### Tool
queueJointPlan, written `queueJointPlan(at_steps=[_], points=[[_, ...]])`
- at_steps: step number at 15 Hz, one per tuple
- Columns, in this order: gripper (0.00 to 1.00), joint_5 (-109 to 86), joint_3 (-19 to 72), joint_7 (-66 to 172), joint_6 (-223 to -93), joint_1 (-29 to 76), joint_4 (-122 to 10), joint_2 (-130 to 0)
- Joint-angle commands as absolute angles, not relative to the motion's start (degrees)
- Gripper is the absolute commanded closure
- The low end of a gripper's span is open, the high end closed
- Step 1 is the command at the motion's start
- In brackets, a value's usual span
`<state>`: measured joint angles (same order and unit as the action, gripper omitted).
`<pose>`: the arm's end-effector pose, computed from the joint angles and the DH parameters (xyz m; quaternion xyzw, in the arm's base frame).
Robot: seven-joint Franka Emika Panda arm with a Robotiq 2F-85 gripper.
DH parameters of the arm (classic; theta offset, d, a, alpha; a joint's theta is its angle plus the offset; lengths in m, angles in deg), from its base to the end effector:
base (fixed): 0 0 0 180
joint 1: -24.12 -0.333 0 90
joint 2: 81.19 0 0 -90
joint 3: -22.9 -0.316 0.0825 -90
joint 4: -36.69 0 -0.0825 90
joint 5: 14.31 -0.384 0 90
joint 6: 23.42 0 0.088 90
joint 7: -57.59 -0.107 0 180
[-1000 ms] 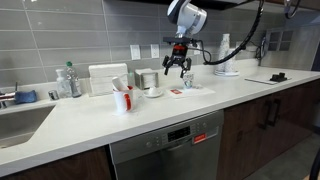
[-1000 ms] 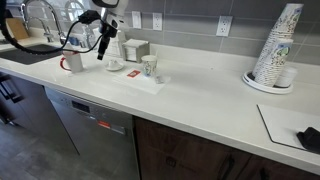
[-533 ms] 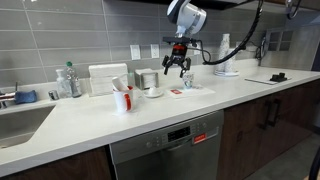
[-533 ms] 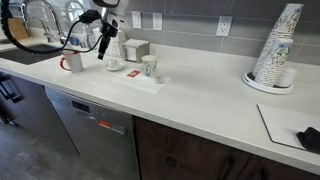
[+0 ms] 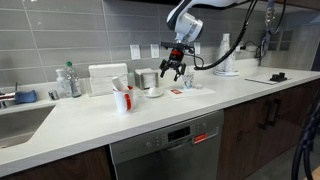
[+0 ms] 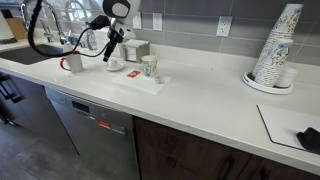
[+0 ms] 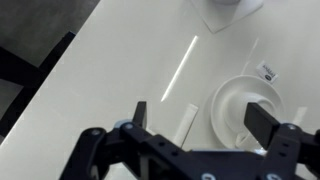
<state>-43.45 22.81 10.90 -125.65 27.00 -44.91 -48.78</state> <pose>0.6933 0.0079 0.3619 -0.8415 0.4740 0.1816 0.1850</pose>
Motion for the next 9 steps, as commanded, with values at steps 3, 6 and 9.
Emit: queueJointPlan(at_steps=[3,6,9], points=[[0.00,-45.9,22.7,6.1,-118.2,29.7,-30.3,-37.7],[0.00,-45.9,21.9,4.2,-115.6,30.0,-24.5,-33.4],[0.00,-46.2,21.0,2.7,-115.0,29.8,-20.0,-29.9]])
